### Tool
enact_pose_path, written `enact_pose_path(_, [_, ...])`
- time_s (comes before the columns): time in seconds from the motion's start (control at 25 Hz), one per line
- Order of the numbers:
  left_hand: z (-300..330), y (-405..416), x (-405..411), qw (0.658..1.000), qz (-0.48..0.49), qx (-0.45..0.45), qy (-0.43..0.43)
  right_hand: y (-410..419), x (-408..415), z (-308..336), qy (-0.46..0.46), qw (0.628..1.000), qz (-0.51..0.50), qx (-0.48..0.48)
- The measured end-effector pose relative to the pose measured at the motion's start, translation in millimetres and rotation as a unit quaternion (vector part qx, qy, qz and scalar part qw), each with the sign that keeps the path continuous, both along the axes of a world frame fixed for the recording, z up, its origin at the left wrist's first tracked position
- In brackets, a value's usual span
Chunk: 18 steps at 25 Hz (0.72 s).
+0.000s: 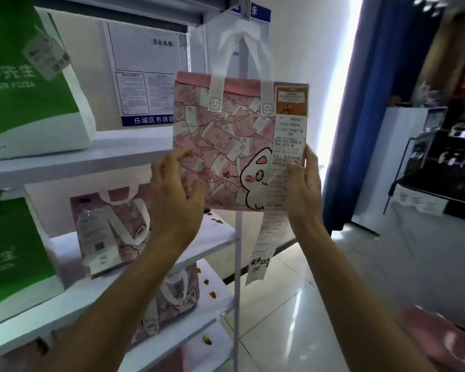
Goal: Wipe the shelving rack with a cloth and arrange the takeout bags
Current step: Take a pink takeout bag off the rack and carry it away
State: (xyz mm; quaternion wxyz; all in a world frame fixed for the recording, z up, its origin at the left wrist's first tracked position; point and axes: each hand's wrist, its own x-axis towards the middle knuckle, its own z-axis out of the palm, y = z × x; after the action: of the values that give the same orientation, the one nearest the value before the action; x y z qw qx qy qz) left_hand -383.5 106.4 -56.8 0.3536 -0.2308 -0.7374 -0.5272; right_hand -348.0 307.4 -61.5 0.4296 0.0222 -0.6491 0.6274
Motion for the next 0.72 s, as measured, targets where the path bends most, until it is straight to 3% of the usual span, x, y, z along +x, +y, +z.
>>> enact_pose_path(0.4, [-65.9,123.0,47.6,0.988,-0.134,-0.013,-0.069,104.6,90.1,-73.9,-0.046,0.986,-0.147,-0.066])
enact_pose_path(0.72, [-92.1,283.6,72.1,0.962,-0.237,-0.014,-0.136,246.2,150.9,-96.6,-0.06,0.962,-0.253,-0.082])
